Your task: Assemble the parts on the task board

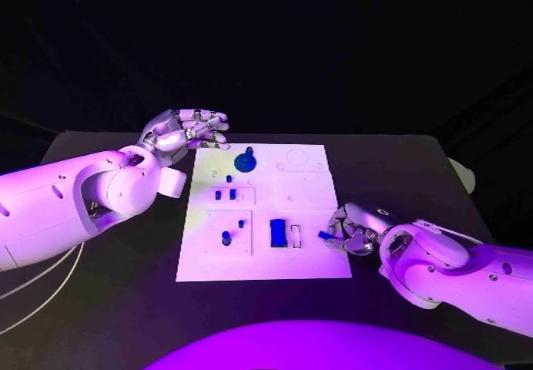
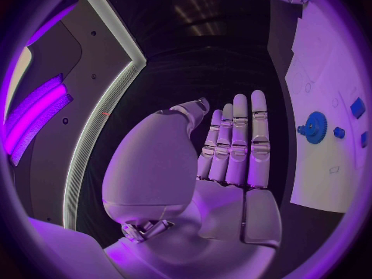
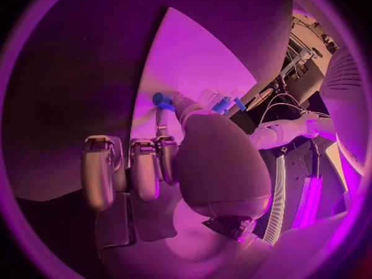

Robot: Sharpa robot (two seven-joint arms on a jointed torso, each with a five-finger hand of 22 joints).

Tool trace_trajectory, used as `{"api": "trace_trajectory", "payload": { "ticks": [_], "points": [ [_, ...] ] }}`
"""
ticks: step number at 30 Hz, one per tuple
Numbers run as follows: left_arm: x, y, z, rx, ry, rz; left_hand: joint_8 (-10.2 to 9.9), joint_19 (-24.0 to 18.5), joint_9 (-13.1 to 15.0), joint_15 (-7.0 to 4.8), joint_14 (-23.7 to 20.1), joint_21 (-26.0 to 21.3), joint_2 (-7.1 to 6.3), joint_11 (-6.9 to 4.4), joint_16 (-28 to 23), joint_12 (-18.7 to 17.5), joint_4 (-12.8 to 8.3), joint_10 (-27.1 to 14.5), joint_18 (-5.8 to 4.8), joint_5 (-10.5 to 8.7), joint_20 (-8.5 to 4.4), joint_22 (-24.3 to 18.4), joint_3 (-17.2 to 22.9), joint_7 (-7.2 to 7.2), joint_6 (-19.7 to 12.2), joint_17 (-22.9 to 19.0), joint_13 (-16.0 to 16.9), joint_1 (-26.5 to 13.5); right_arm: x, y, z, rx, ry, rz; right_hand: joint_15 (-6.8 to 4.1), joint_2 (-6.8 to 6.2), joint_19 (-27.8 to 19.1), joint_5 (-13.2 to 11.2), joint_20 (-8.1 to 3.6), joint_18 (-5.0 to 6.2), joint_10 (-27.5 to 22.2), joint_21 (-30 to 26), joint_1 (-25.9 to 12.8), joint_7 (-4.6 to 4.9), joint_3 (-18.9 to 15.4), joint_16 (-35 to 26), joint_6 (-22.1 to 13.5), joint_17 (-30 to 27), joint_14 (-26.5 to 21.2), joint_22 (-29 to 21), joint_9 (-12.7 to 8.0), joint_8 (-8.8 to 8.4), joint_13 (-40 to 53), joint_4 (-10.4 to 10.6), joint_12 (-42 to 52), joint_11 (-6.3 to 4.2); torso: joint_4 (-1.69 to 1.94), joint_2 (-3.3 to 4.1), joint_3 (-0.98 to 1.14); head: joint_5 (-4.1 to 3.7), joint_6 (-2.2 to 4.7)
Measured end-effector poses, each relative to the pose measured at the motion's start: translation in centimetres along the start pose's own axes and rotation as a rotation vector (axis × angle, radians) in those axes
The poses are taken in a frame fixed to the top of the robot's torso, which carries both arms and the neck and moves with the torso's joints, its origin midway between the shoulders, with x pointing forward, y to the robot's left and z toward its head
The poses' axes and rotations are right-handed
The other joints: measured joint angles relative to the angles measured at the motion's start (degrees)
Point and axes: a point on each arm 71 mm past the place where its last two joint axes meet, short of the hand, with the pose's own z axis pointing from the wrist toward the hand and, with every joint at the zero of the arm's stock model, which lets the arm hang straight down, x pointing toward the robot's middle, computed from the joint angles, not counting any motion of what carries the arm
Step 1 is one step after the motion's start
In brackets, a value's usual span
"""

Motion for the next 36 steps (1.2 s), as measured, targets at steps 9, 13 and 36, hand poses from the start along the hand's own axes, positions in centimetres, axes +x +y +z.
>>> {"api": "trace_trajectory", "payload": {
  "ticks": [9, 13, 36],
  "points": [
    [0.0, 0.0, 0.0, 0.000, 0.001, 0.000, 0.0, 0.0, -0.1, 0.00, 0.0, 0.0, 0.24, 0.00, -0.2, -0.2, 0.0, 0.0, 0.00, 0.00, 0.00, -0.1, 0.0, 0.21, -0.2, 0.1, 0.0, 0.2, 0.1, 0.6, 0.1, -0.027, 0.004, -0.047, 0.00, 0.63, 0.0, 2.6, 0.00, 0.00, 0.2, 0.0, 1.9, -0.35, 3.4, 0.0, 1.3, 0.0, 0.0, 0.0, -1.0, -0.77, 0.0, -1.1, 0.0, -0.22, 0.00, -0.02, -0.02, -0.10, 0.01],
    [0.0, 0.0, 0.0, 0.000, 0.001, 0.000, 0.0, 0.0, -0.1, 0.00, 0.0, 0.0, 0.24, 0.00, -0.2, -0.2, 0.0, 0.0, 0.00, 0.00, 0.00, -0.1, 0.0, 0.21, -0.2, 0.1, 0.0, 0.2, 0.1, 0.7, 0.0, -0.030, 0.004, -0.056, 0.00, 1.45, 0.0, 5.2, 0.00, 0.01, 0.1, 0.0, 1.1, -0.36, 4.9, 0.0, 1.4, 0.0, 0.0, 0.0, -1.0, -0.80, 0.0, -0.5, 0.0, -0.35, 0.00, -0.03, -0.02, -0.04, 0.08],
    [0.2, 0.0, 0.1, 0.000, 0.005, -0.002, 0.0, 0.0, -0.1, 0.00, 0.0, 0.0, 0.24, 0.00, -0.2, -0.2, 0.0, 0.0, 0.00, 0.00, 0.00, -0.2, 0.0, 0.20, -0.2, 0.1, 0.0, 0.2, -0.2, 2.3, -0.2, -0.016, -0.011, 0.056, -0.44, 1.96, -0.2, 8.7, -0.22, 0.00, 0.0, 0.0, -3.1, -0.41, 8.1, 0.0, 1.4, 0.0, 0.0, 0.0, -1.1, -0.78, 0.0, 0.8, -0.2, -0.44, 0.08, -0.01, -0.03, -0.16, 0.19]
  ]
}}
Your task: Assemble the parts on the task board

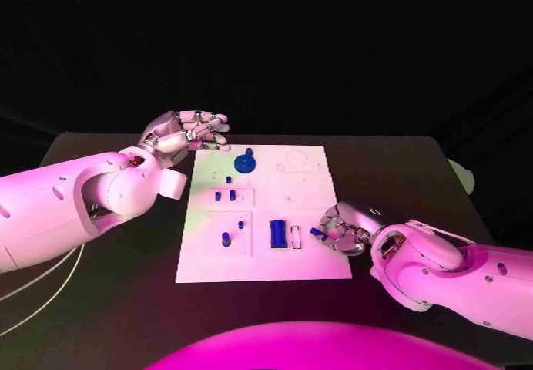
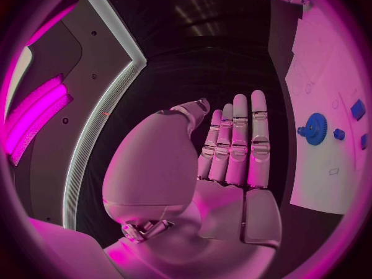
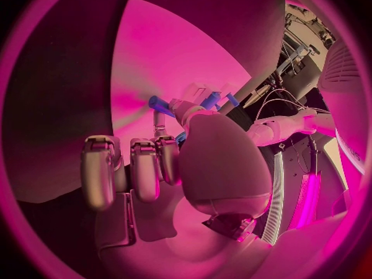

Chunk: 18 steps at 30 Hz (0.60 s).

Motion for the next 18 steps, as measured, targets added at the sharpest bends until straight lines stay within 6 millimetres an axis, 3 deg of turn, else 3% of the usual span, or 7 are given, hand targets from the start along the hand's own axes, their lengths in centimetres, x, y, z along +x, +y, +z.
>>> {"api": "trace_trajectory", "payload": {
  "ticks": [7, 18],
  "points": [
    [0.0, 0.0, 0.0, 0.000, 0.001, 0.000, 0.0, 0.4, 0.0, 0.21, 0.2, -0.3, 0.00, 0.00, -0.3, 0.0, 0.0, 0.0, 0.00, 0.00, -0.01, -0.1, 0.0, 0.00, 0.0, 0.1, 0.0, 0.0, 0.3, 0.9, 0.2, -0.006, 0.001, 0.051, 0.00, 0.00, 0.0, 0.0, 0.00, 0.00, 0.0, 0.0, 0.0, 0.08, 0.0, 0.0, -0.1, 0.0, 0.0, 0.0, 0.0, 0.02, 0.0, 0.0, 0.0, 0.00, -0.01, 0.03, -0.02, 0.17, -0.29],
    [0.1, 0.0, 0.0, 0.000, 0.003, -0.001, 0.0, 0.4, 0.0, 0.21, 0.2, -0.2, 0.00, 0.00, -0.3, 0.0, 0.0, 0.0, -0.01, 0.00, -0.01, -0.1, 0.0, 0.00, 0.0, 0.1, 0.0, 0.0, 0.7, 1.9, 0.5, -0.015, 0.010, 0.099, 0.00, -0.50, 0.0, 0.0, 0.00, 0.00, 0.0, 0.0, -1.4, 0.05, 0.4, 0.0, -0.1, 0.0, 0.0, 0.0, 0.8, 0.01, 0.0, 0.4, 0.0, 0.00, -0.06, 0.02, -0.01, 0.38, -0.20]
  ]
}}
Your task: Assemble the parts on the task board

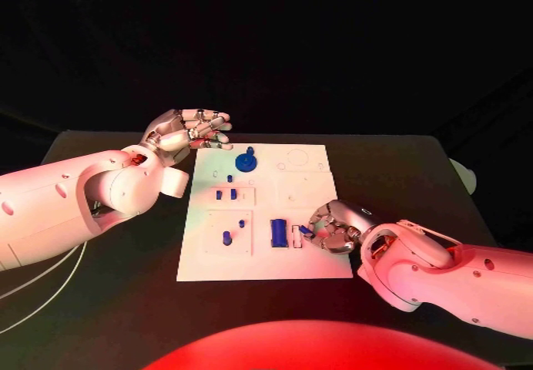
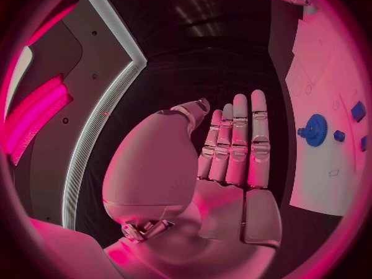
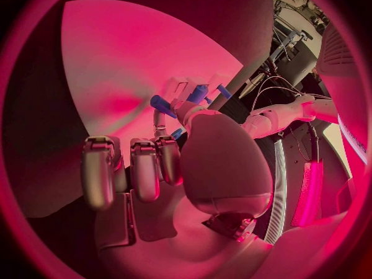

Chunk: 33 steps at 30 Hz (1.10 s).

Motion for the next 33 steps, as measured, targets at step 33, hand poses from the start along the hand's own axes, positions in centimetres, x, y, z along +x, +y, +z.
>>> {"api": "trace_trajectory", "payload": {
  "ticks": [33],
  "points": [
    [0.3, 0.0, 0.2, 0.000, 0.008, -0.003, 0.0, 0.0, -0.1, 0.00, 0.0, 0.0, 0.24, 0.00, 0.0, 0.0, -0.2, 0.0, 0.00, 0.00, 0.00, -0.1, -0.2, 0.00, 0.0, 0.1, 0.0, 0.2, 0.9, 0.8, 1.7, 0.015, 0.090, 0.008, 0.00, -0.25, 0.1, -0.8, -0.13, 0.00, 0.2, 0.0, -5.5, -0.47, -0.4, 0.0, 1.4, 0.0, 0.0, 0.0, 0.8, 1.53, 0.0, 2.8, 0.0, -0.20, 0.01, -0.05, -0.01, 0.04, -0.44]
  ]
}}
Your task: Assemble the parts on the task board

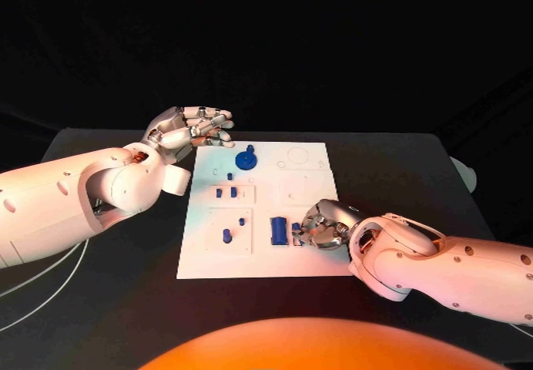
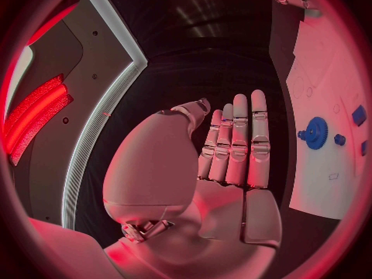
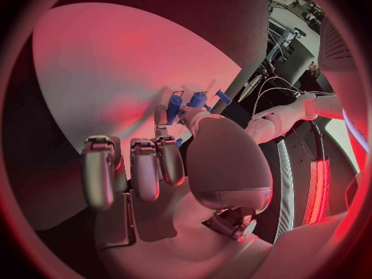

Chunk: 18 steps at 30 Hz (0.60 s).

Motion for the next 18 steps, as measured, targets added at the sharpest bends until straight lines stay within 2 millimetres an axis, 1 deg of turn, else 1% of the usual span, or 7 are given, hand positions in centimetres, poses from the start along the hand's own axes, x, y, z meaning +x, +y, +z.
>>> {"api": "trace_trajectory", "payload": {
  "ticks": [2, 4, 7, 10, 12, 14, 18],
  "points": [
    [0.02, 0.00, 0.01, 0.000, 0.001, 0.000, 0.0, 0.0, 0.0, 0.00, 0.0, 0.0, 0.00, 0.00, 0.0, 0.0, 0.0, 0.0, 0.00, 0.00, 0.00, 0.0, 0.0, 0.00, 0.0, 0.0, 0.0, 0.0, 0.02, 0.00, 0.05, 0.002, 0.003, -0.001, 0.00, -0.10, 0.0, 0.0, 0.00, 0.00, 0.0, 0.0, -0.1, 0.01, 0.0, 0.0, 0.0, 0.0, 0.0, 0.0, 0.0, 0.00, 0.0, 0.0, 0.0, 0.00, -0.02, -0.01, -0.01, 0.07, -0.02],
    [0.03, 0.01, 0.02, 0.000, 0.001, 0.000, 0.0, 0.0, 0.0, 0.00, 0.0, 0.0, 0.00, 0.00, 0.0, 0.0, 0.0, 0.0, 0.00, 0.00, 0.00, 0.0, 0.0, 0.00, 0.0, 0.0, 0.0, 0.0, 0.05, -0.02, 0.10, 0.004, 0.006, -0.003, 0.00, 0.18, 0.0, -0.2, 0.00, 0.00, 0.0, 0.0, -1.0, 0.01, -0.3, 0.0, 0.0, 0.0, 0.0, 0.0, 0.0, 0.00, 0.0, 0.3, 0.0, 0.00, -0.02, -0.01, 0.00, 0.10, -0.02],
    [0.01, 0.01, 0.02, 0.000, 0.001, 0.000, 0.0, 0.0, 0.0, 0.00, 0.0, 0.0, 0.00, 0.00, 0.0, 0.0, 0.0, 0.0, 0.00, 0.00, 0.00, 0.0, 0.0, 0.00, 0.0, 0.0, 0.0, 0.0, 0.10, -0.06, 0.14, 0.008, 0.010, -0.004, 0.00, 0.09, 0.0, -0.5, 0.00, 0.00, 0.0, 0.0, -2.8, 0.01, -0.4, 0.0, 0.0, 0.0, 0.0, 0.0, -0.1, -0.01, 0.0, 0.4, 0.0, 0.00, -0.02, 0.00, 0.03, 0.05, -0.02],
    [0.00, 0.01, 0.02, 0.000, 0.001, 0.000, 0.0, 0.0, 0.0, 0.00, 0.0, 0.0, 0.00, 0.00, 0.0, 0.0, 0.0, 0.0, 0.00, 0.00, 0.00, 0.0, 0.0, 0.00, 0.0, 0.0, 0.0, 0.0, 0.14, -0.06, 0.16, 0.010, 0.012, -0.005, 0.00, 0.20, 0.0, -1.4, 0.01, 0.00, 0.0, 0.0, -6.4, 0.01, -1.6, 0.0, 0.0, 0.0, 0.0, 0.0, 0.1, 0.00, 0.0, 0.7, 0.0, 0.00, -0.03, 0.00, 0.03, 0.02, -0.02],
    [-0.01, 0.01, 0.03, -0.001, 0.001, -0.001, 0.0, 0.0, 0.0, 0.00, 0.0, 0.0, 0.00, 0.00, 0.0, 0.0, 0.0, 0.0, 0.00, 0.00, 0.00, 0.0, 0.0, 0.00, 0.0, 0.0, 0.0, 0.0, 0.14, -0.05, 0.17, 0.010, 0.012, -0.005, 0.00, -0.46, -0.2, 2.9, -0.15, 0.00, -0.1, 0.0, -8.9, 0.01, -3.6, 0.0, 0.0, 0.0, 0.0, 0.0, 0.3, 0.00, 0.0, 0.6, 0.0, -0.12, -0.05, 0.02, 0.05, 0.02, -0.02],
    [0.00, 0.02, 0.03, -0.001, 0.002, -0.001, 0.0, 0.0, 0.0, 0.00, 0.0, 0.0, 0.00, 0.00, 0.0, 0.0, 0.0, 0.0, 0.00, 0.00, 0.00, 0.0, 0.0, 0.00, 0.0, 0.0, 0.0, 0.0, 0.13, -0.04, 0.17, 0.009, 0.012, -0.005, 0.00, -0.61, -0.2, 3.6, -0.20, 0.00, -0.1, 0.0, -9.2, 0.01, -4.2, 0.0, 0.0, 0.0, 0.0, 0.0, 0.3, 0.00, 0.0, 0.6, 0.0, -0.12, -0.06, 0.03, 0.06, 0.02, -0.02],
    [0.00, 0.02, 0.04, -0.001, 0.002, -0.001, 0.0, 0.0, 0.0, 0.00, 0.0, -0.2, 0.00, 0.00, -0.3, -0.2, 0.0, 0.0, 0.00, 0.00, 0.00, -0.1, 0.0, 0.00, 0.0, 0.1, 0.0, 0.0, 0.13, -0.02, 0.16, 0.009, 0.011, -0.005, 0.00, -0.28, 0.0, 3.7, -0.40, 0.00, -0.1, -0.2, -10.7, 0.01, -5.6, 0.0, 0.0, 0.0, 0.0, 0.0, 0.4, 0.00, 0.0, 0.8, 0.0, -0.12, -0.06, 0.05, 0.07, 0.01, -0.02]
  ]
}}
